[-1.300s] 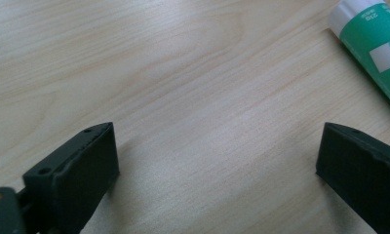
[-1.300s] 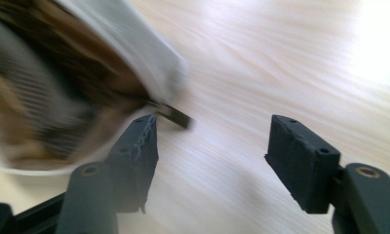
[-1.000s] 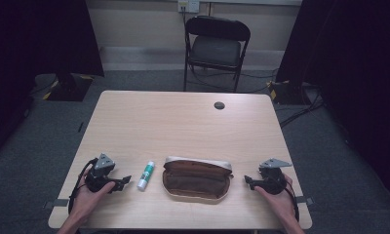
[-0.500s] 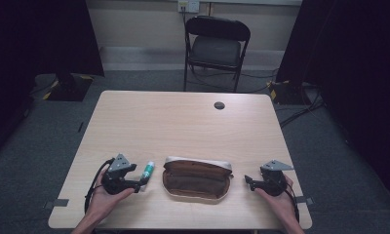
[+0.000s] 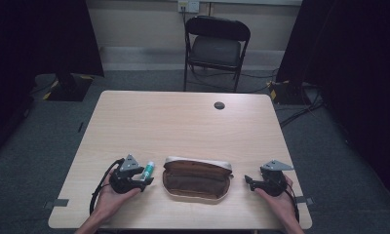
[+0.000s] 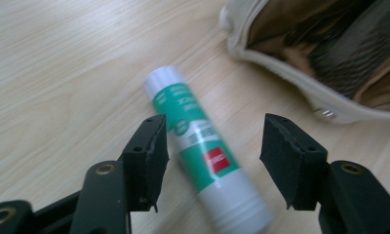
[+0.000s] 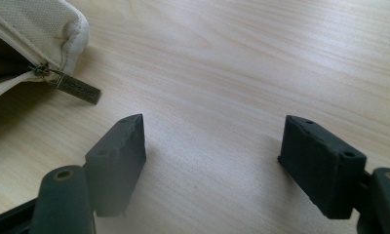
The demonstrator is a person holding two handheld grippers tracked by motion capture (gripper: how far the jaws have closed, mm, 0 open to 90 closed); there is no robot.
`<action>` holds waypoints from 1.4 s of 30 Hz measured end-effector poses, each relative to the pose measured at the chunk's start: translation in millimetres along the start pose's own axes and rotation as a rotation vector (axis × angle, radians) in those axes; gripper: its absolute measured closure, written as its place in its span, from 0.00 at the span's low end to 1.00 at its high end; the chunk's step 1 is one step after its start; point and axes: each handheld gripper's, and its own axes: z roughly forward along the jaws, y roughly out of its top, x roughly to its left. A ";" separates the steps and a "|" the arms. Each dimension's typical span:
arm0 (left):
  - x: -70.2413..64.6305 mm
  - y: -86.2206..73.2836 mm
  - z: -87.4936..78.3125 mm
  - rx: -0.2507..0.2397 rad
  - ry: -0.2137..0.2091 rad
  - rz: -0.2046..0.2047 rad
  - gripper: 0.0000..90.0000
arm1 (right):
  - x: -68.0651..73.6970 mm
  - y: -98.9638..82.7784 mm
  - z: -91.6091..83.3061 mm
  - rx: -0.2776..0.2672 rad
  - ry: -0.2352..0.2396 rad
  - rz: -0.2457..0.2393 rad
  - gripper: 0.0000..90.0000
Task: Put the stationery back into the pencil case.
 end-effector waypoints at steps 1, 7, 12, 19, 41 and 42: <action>0.0 0.0 0.0 0.000 0.000 0.000 0.51 | 0.0 0.0 0.0 0.000 0.000 0.000 0.27; -0.7 -2.6 0.1 0.006 -0.014 -0.008 0.64 | 0.3 -0.1 -0.1 -0.001 0.000 0.001 0.27; -0.7 -2.7 3.0 0.043 -0.023 0.016 0.68 | 0.3 -0.1 -0.2 0.000 0.000 0.001 0.27; -3.0 -1.3 8.2 0.061 -0.036 0.020 0.72 | 0.2 0.0 -0.1 0.000 0.001 0.001 0.27; 5.5 -3.4 -16.8 -0.075 -0.094 -0.068 0.73 | -0.2 0.3 0.5 -0.002 0.006 -0.007 0.27; 5.2 -3.0 -21.3 -0.095 -0.088 -0.068 0.73 | -0.1 0.3 0.4 -0.002 0.007 -0.006 0.27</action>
